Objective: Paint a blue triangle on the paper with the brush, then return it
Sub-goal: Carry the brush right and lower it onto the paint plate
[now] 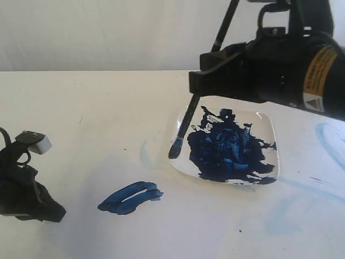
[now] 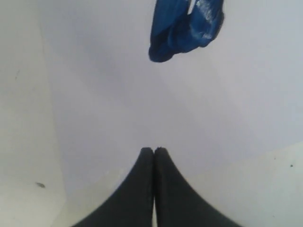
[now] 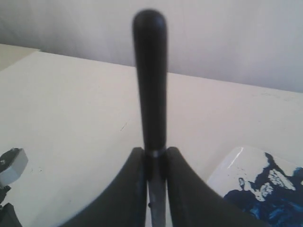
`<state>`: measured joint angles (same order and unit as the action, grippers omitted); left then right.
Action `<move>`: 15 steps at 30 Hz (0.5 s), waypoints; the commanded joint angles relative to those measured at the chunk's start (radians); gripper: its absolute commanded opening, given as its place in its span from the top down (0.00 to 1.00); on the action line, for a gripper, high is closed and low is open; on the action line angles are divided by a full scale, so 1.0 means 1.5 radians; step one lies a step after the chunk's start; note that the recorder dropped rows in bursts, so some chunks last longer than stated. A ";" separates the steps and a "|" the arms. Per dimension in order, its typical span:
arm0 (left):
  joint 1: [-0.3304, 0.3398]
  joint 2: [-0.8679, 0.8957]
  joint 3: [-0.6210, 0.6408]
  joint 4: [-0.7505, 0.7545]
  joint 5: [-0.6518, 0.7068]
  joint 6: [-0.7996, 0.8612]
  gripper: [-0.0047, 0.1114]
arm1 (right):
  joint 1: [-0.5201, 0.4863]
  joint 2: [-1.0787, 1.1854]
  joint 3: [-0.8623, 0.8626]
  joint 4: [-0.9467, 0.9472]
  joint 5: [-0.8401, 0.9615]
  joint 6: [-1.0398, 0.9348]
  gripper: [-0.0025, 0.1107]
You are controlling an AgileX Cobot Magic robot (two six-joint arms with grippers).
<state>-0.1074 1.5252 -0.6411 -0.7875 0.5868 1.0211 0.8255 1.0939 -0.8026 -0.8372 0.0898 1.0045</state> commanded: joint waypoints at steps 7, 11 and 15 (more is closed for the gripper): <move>-0.001 -0.143 -0.047 0.023 0.108 -0.059 0.96 | 0.001 -0.170 0.043 0.023 0.091 -0.006 0.98; 0.005 -0.240 -0.046 0.025 0.118 -0.074 0.96 | 0.001 -0.252 0.073 0.032 0.130 -0.006 0.98; 0.005 -0.353 -0.046 0.026 0.134 -0.114 0.96 | 0.001 -0.342 0.104 0.057 0.187 -0.009 0.98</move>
<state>-0.1056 1.0971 -0.7063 -0.7439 0.7434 0.8983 0.8255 0.6672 -0.6743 -0.7763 0.3087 1.0027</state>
